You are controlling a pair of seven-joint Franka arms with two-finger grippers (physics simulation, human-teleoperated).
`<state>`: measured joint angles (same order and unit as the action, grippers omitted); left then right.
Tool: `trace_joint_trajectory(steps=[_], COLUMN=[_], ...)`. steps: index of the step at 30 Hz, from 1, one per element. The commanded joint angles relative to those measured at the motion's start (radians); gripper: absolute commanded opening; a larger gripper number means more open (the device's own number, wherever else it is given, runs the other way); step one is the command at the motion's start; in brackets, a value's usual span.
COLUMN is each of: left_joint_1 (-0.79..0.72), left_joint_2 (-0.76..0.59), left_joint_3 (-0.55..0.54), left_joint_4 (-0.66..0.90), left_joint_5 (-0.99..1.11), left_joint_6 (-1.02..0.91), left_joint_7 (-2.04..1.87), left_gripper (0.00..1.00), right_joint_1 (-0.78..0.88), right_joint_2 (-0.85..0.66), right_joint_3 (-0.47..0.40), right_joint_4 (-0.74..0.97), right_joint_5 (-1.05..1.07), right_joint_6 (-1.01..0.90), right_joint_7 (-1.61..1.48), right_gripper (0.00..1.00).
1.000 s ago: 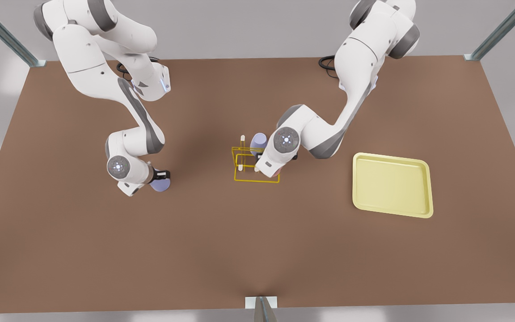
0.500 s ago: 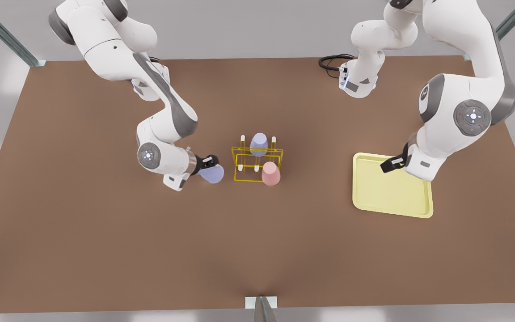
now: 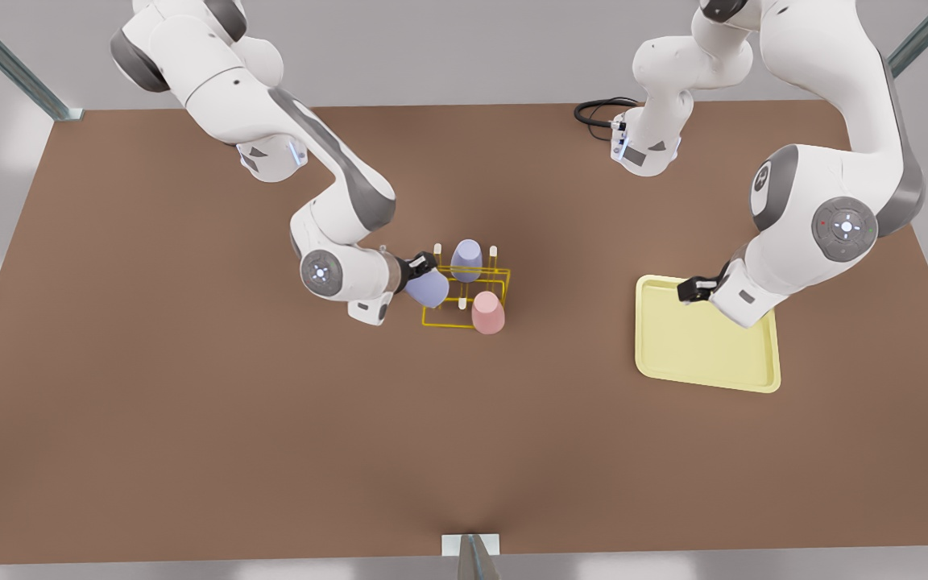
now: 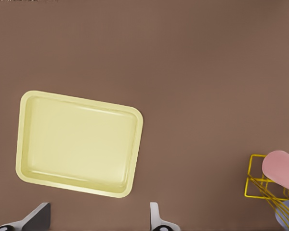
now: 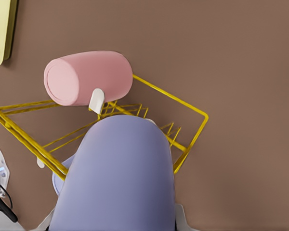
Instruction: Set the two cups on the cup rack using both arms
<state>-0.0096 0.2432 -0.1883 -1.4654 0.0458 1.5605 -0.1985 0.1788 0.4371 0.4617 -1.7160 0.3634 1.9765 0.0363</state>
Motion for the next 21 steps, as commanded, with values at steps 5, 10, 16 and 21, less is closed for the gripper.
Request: trace_joint_trajectory(steps=[5, 10, 16, 21], left_joint_1=[0.008, 0.01, 0.013, 0.013], left_joint_2=[-0.002, -0.001, -0.001, -0.001], left_joint_3=[0.001, 0.003, 0.003, 0.001], left_joint_4=[0.002, 0.002, 0.002, 0.002], left_joint_5=[-0.017, -0.017, -0.018, -0.018], left_joint_6=[-0.031, -0.028, -0.028, -0.028], left_joint_7=[0.215, 0.218, 0.217, 0.217], left_gripper=[1.0, 1.0, 1.0, 1.0], right_joint_1=[0.028, 0.031, 0.061, 0.057], right_joint_2=[0.038, 0.058, 0.075, 0.084], right_joint_3=[-0.006, -0.008, -0.008, -0.006], right_joint_4=[0.029, 0.027, 0.015, 0.019], right_joint_5=[0.026, 0.023, 0.022, 0.022], right_joint_6=[-0.016, -0.01, -0.048, -0.062], right_joint_7=[-0.059, -0.032, 0.206, 0.205], right_gripper=[1.0, 1.0, 1.0, 1.0])
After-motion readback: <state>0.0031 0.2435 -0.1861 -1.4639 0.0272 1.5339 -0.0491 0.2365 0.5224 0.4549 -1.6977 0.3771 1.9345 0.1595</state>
